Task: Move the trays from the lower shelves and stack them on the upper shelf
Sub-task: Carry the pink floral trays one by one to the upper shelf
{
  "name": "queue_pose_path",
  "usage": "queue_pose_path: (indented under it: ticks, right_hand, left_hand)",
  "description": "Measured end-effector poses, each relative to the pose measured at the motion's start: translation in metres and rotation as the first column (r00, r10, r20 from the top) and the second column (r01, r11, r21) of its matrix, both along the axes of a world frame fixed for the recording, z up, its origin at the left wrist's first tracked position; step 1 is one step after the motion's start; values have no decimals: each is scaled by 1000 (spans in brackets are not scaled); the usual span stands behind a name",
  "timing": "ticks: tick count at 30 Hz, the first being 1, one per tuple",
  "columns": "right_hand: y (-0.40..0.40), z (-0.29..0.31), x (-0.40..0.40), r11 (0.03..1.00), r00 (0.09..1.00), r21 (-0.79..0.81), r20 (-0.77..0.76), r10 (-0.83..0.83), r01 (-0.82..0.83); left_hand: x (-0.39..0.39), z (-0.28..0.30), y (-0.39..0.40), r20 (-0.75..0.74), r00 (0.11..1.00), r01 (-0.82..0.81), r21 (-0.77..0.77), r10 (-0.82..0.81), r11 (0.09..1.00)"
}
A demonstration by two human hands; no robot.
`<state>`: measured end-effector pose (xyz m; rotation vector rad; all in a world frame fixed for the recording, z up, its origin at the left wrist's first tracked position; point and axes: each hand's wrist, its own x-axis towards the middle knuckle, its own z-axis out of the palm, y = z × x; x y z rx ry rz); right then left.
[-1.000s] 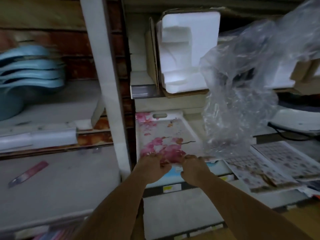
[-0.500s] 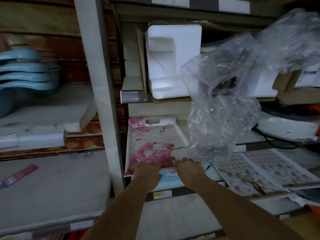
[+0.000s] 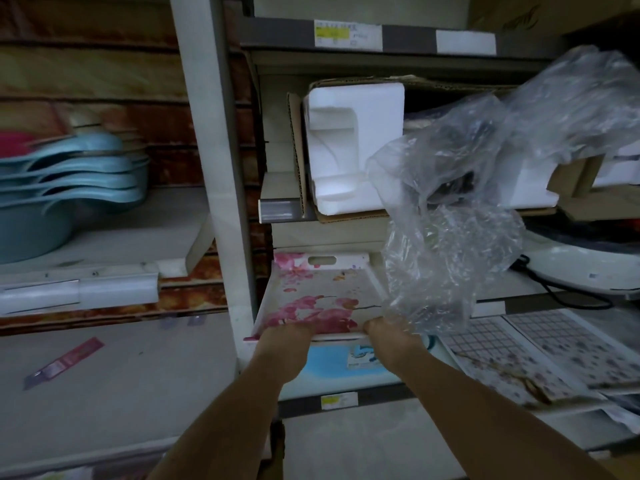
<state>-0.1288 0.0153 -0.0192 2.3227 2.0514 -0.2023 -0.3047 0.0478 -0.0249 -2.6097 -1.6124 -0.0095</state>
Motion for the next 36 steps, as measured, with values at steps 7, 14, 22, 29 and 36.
queue_pose_path:
  ticks: [7, 14, 22, 29, 36]
  right_hand:
    - [-14, 12, -2, 996, 998, 76, -36, 47, -44]
    - [-29, 54, -2, 969, 985, 198, 119, 124, -146]
    - [-60, 87, -5, 954, 973, 235, 175, 149, -188]
    - [-98, 118, -23, 935, 952, 293, 286, 111, -198]
    - [-150, 153, -61, 938, 965, 322, 258, 43, -128]
  left_hand:
    - [0, 21, -10, 16, 994, -107, 0, 107, 994]
    - [0, 65, -35, 97, 992, -97, 125, 85, 987]
    - [0, 90, -67, 27, 990, -144, 129, 141, 981]
    - [-16, 121, -97, 42, 996, -85, 213, 77, 973]
    - [-55, 147, -139, 87, 996, -26, 266, 3, 964]
